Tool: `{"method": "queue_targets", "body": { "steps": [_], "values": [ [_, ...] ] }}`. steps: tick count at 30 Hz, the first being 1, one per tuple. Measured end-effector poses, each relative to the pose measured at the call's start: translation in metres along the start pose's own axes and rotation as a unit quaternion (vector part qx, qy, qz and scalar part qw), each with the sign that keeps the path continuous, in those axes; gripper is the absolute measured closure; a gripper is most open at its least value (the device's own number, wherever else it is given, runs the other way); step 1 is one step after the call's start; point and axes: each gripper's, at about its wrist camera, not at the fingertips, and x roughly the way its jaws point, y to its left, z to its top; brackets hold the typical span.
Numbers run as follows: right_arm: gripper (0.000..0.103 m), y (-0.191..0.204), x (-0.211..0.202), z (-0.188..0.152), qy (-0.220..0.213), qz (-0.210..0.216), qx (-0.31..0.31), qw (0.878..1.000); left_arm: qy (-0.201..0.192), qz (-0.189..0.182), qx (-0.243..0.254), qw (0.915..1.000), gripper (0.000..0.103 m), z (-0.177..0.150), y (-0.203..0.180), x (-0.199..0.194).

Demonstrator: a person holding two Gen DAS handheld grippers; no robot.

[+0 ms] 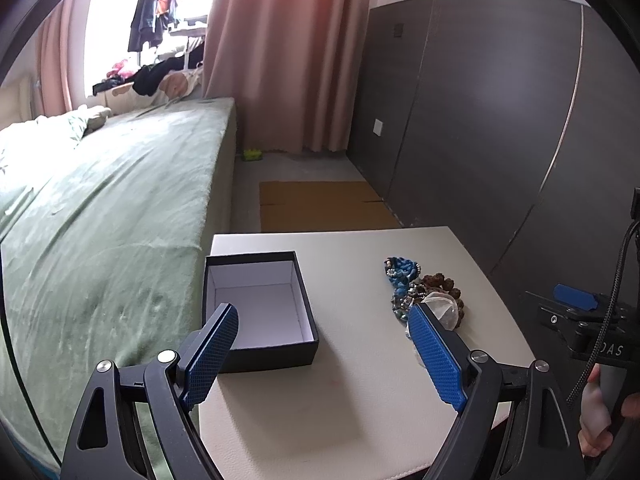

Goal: Organize jewelry

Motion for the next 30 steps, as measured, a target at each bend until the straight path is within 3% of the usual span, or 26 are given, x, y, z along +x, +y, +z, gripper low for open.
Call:
{"method": "queue_targets", "body": {
  "steps": [30],
  "values": [
    [0.002, -0.001, -0.001, 0.0, -0.002, -0.002, 0.005, 1.0, -0.011, -0.004, 0.003, 0.9999, 0.016, -0.002, 0.001, -0.006]
  ]
}}
